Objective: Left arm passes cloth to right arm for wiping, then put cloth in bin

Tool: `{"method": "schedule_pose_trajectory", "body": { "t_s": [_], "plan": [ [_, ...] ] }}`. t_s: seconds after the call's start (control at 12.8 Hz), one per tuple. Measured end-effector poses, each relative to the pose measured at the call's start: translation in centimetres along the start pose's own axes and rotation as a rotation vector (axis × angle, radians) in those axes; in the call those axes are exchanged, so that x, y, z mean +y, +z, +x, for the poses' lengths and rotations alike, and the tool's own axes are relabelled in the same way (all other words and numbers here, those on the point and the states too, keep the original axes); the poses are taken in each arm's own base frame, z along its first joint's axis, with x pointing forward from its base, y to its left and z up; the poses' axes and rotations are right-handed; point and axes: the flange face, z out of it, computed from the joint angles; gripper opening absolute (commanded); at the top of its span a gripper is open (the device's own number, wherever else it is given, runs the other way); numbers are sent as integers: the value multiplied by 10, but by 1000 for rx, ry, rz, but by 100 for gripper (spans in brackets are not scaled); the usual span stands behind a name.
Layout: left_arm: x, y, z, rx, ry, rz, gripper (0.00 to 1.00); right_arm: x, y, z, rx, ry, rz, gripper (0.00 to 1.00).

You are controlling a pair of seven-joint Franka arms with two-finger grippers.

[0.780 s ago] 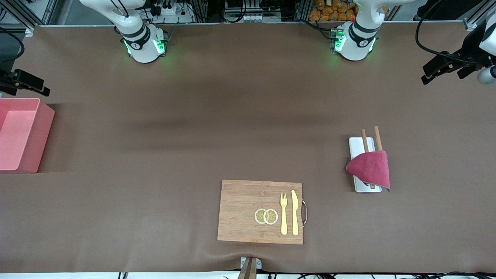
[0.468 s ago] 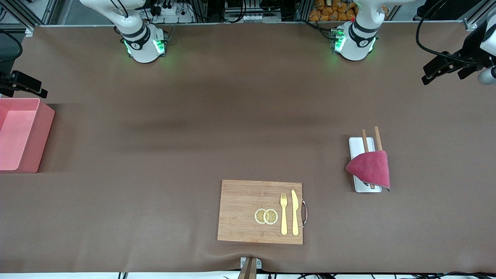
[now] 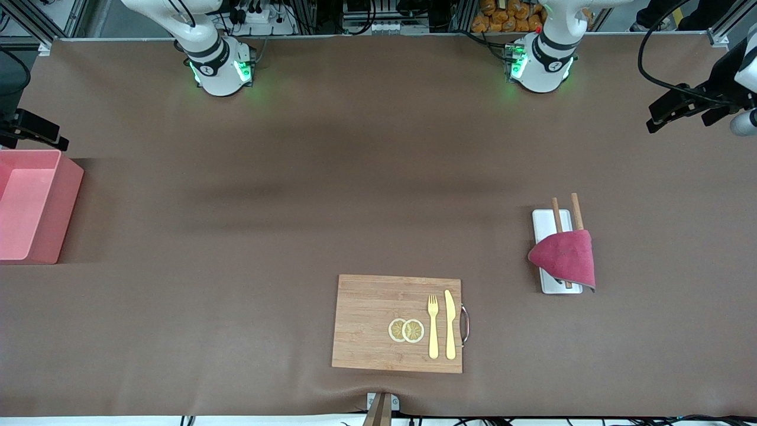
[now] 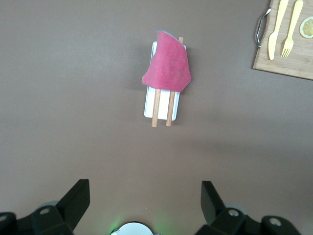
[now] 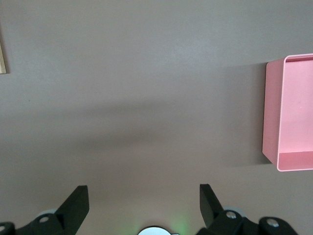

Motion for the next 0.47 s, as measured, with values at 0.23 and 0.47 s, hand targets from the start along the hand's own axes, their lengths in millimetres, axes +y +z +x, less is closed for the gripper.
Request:
{"method": "schedule_pose_trajectory", "body": {
  "t_s": [0.23, 0.47],
  "plan": [
    [2, 4, 2, -7, 7, 1, 100, -6, 5, 8, 14, -12, -1, 100],
    [5, 29, 19, 9, 10, -4, 100, -58, 49, 39, -29, -100, -18, 100]
  ]
}}
